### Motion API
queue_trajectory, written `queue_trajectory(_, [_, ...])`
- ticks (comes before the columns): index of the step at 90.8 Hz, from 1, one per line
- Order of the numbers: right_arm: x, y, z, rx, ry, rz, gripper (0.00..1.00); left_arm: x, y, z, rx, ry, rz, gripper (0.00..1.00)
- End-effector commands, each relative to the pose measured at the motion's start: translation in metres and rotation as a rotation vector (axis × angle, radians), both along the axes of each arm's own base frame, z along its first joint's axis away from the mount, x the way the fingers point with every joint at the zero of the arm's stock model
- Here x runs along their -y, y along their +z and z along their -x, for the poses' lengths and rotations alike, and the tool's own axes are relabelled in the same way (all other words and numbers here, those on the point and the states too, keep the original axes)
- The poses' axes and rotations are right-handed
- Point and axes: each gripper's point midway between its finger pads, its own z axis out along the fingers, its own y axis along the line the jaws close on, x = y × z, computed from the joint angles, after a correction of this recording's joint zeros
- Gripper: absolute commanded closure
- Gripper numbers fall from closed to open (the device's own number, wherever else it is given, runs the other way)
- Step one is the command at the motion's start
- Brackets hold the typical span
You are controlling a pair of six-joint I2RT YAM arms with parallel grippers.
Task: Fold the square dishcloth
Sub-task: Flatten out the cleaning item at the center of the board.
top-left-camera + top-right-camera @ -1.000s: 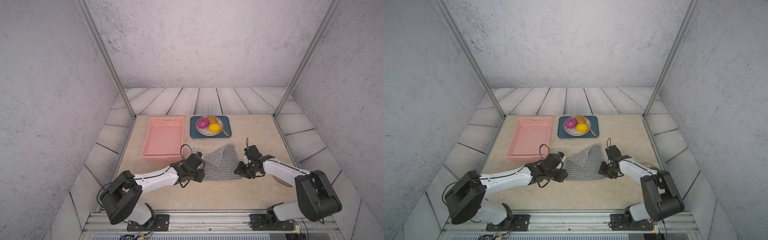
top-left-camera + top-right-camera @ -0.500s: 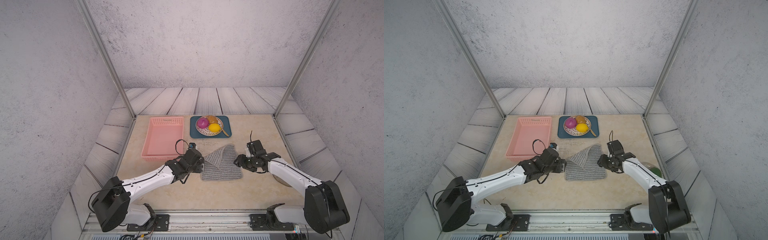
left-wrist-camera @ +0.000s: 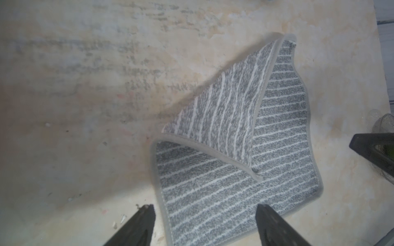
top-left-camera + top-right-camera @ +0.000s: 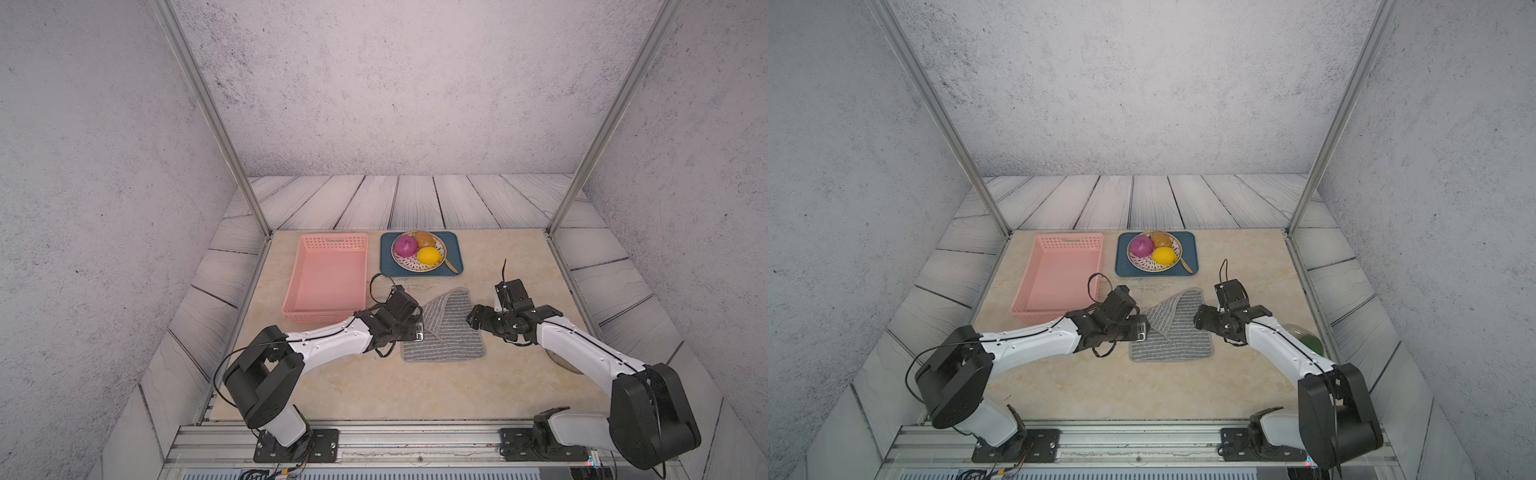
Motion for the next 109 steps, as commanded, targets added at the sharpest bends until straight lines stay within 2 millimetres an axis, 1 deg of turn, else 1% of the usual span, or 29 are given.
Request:
queue_trajectory(1, [0.007, 0.001, 0.002, 0.013, -0.02, 0.028, 0.08, 0.021, 0.007, -0.005, -0.019, -0.019, 0.08, 0.24])
queue_trajectory(15, [0.011, 0.001, 0.002, 0.014, -0.032, 0.042, 0.08, 0.034, -0.004, -0.003, -0.07, -0.035, 0.113, 0.31])
queue_trajectory(30, [0.012, 0.0, 0.001, 0.018, -0.042, 0.046, 0.09, 0.049, -0.021, 0.0, -0.135, -0.06, 0.137, 0.33])
queue_trajectory(36, [0.012, -0.001, 0.001, 0.016, -0.045, 0.044, 0.09, 0.055, -0.024, 0.001, -0.153, -0.069, 0.147, 0.34])
queue_trajectory(40, [0.012, -0.002, 0.002, 0.016, -0.047, 0.044, 0.09, 0.059, -0.026, 0.001, -0.16, -0.078, 0.15, 0.37])
queue_trajectory(49, [0.012, -0.004, 0.002, 0.013, -0.046, 0.043, 0.09, 0.068, -0.029, 0.002, -0.172, -0.094, 0.153, 0.39])
queue_trajectory(59, [0.012, -0.005, 0.003, 0.013, -0.048, 0.042, 0.09, 0.072, -0.035, 0.001, -0.183, -0.097, 0.144, 0.39])
queue_trajectory(62, [0.012, -0.005, 0.003, 0.014, -0.048, 0.041, 0.09, 0.073, -0.037, 0.001, -0.188, -0.097, 0.143, 0.42])
queue_trajectory(70, [0.012, -0.004, 0.003, 0.018, -0.046, 0.038, 0.09, 0.077, -0.04, 0.0, -0.198, -0.098, 0.146, 0.44])
queue_trajectory(73, [0.012, -0.004, 0.003, 0.019, -0.046, 0.036, 0.09, 0.079, -0.041, 0.0, -0.201, -0.101, 0.149, 0.47])
queue_trajectory(77, [0.012, -0.005, 0.003, 0.019, -0.046, 0.036, 0.09, 0.081, -0.042, 0.0, -0.204, -0.105, 0.152, 0.49])
queue_trajectory(83, [0.012, -0.006, 0.003, 0.017, -0.046, 0.037, 0.09, 0.084, -0.042, -0.001, -0.208, -0.108, 0.157, 0.49])
queue_trajectory(104, [0.011, -0.007, 0.003, 0.015, -0.045, 0.036, 0.09, 0.086, -0.053, 0.001, -0.239, -0.097, 0.155, 0.5])
queue_trajectory(109, [0.011, -0.007, 0.003, 0.015, -0.045, 0.036, 0.09, 0.086, -0.054, 0.001, -0.24, -0.096, 0.153, 0.57])
